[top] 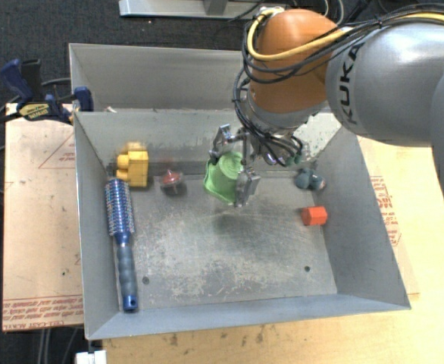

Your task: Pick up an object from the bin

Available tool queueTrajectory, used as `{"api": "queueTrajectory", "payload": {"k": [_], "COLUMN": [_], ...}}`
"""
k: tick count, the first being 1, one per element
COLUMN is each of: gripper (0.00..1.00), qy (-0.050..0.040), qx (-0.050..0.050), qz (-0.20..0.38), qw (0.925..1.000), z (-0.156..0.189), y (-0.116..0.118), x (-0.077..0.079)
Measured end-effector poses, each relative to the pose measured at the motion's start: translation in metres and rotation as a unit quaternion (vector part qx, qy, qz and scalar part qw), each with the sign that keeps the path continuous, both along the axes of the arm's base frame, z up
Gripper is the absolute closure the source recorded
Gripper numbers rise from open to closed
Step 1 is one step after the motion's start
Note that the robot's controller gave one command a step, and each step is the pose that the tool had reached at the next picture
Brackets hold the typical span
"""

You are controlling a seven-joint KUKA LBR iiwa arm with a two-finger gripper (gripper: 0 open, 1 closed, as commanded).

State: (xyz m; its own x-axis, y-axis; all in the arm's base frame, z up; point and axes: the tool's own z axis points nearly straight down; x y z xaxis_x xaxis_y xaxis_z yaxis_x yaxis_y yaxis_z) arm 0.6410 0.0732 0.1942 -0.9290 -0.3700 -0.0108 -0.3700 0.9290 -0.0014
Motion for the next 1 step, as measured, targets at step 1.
{"api": "queueTrajectory", "payload": {"k": [1], "gripper": [1.0], "qy": [0.0008], "qx": [-0.002], "qz": [0.23], "qw": [0.9732], "z": [0.0496], "y": [0.0095], "x": [-0.0074]}}
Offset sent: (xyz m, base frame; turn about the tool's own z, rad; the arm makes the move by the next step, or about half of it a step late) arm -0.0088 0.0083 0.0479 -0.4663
